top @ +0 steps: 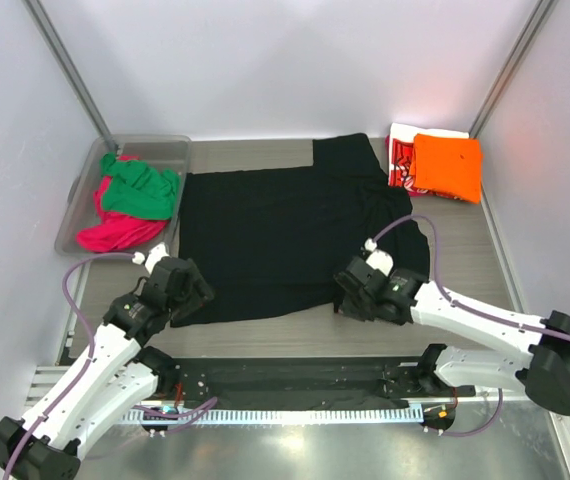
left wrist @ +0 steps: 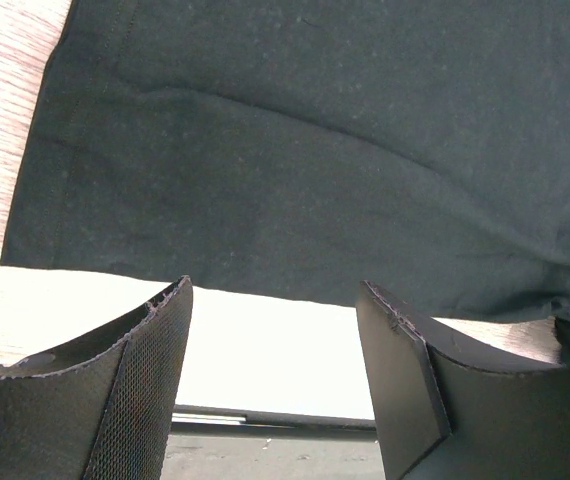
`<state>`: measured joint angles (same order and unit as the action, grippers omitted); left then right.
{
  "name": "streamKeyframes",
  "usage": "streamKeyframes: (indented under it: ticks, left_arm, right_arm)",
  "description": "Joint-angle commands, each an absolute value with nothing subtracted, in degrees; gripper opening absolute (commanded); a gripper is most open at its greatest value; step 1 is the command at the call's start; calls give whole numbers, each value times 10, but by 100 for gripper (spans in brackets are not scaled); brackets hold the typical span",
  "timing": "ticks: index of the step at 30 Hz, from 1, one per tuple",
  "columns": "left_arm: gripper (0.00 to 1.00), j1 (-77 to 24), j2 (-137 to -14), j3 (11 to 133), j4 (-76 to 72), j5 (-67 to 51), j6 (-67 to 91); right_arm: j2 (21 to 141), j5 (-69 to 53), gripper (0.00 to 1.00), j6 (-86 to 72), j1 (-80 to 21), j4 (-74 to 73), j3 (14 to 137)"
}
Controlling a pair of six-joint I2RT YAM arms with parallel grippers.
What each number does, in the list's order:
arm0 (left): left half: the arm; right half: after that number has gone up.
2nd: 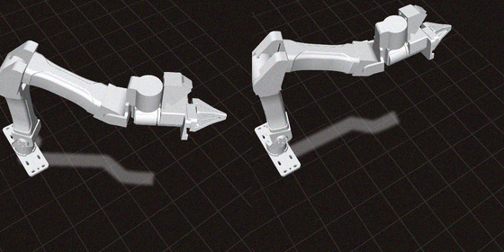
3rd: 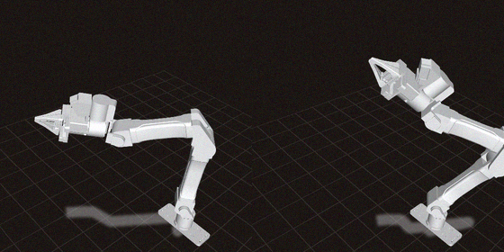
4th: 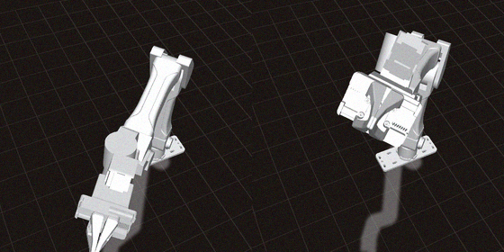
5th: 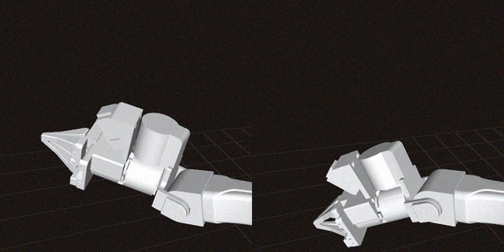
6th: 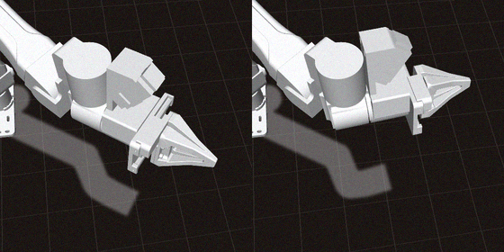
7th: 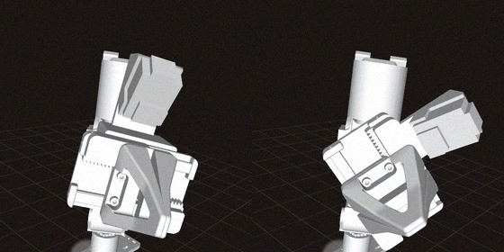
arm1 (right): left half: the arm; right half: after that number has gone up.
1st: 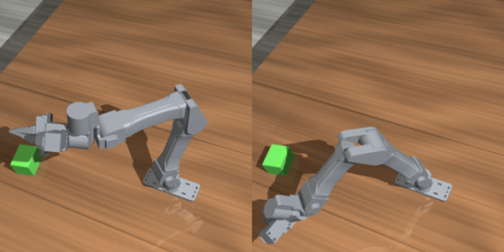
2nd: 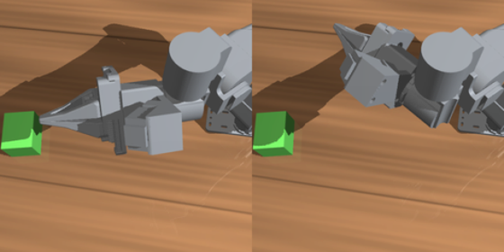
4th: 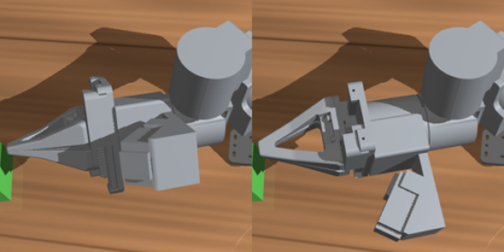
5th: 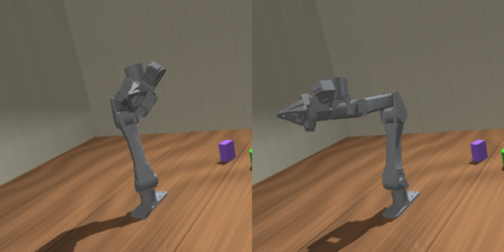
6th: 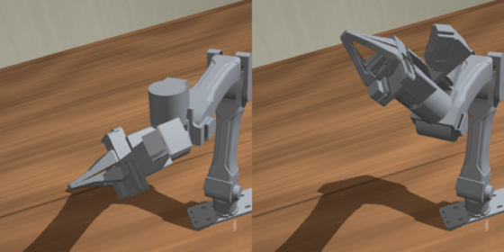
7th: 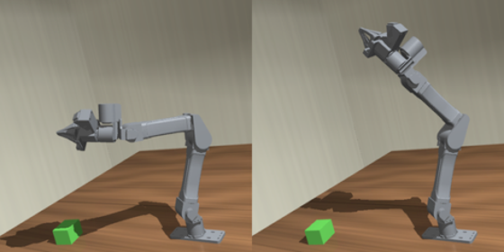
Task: Fold and stack the t-shirts
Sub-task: Fold the tshirt
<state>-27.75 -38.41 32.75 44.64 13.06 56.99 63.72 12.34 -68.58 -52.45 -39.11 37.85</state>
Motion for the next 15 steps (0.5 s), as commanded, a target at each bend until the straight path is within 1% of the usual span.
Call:
streamKeyframes:
  ticks: [1, 6, 9, 10, 11, 12, 13, 14, 15]
  left_arm:
    - [67, -279, -376, 329, 444, 144, 577]
    - [67, -279, -373, 330, 444, 143, 577]
    - [67, -280, -374, 329, 443, 143, 577]
    - [67, -279, -374, 329, 443, 142, 577]
    - [67, -279, -374, 328, 442, 143, 577]
    - [67, -280, -375, 328, 442, 142, 576]
    - [67, -280, -377, 328, 442, 142, 576]
    - [67, -279, -379, 328, 440, 141, 576]
    - [67, -279, -380, 328, 440, 138, 574]
  right_arm:
    - [625, 211, 1, -650, -538, -515, 491]
    - [662, 230, 1, -603, -543, -605, 621]
    - [691, 253, 1, -576, -545, -649, 666]
    - [695, 281, 1, -571, -545, -659, 671]
    - [698, 291, 6, -564, -545, -661, 672]
    - [709, 298, 23, -546, -545, -662, 671]
    - [716, 312, 58, -544, -545, -670, 670]
    - [722, 317, 69, -546, -546, -678, 667]
    - [733, 320, 74, -549, -546, -685, 662]
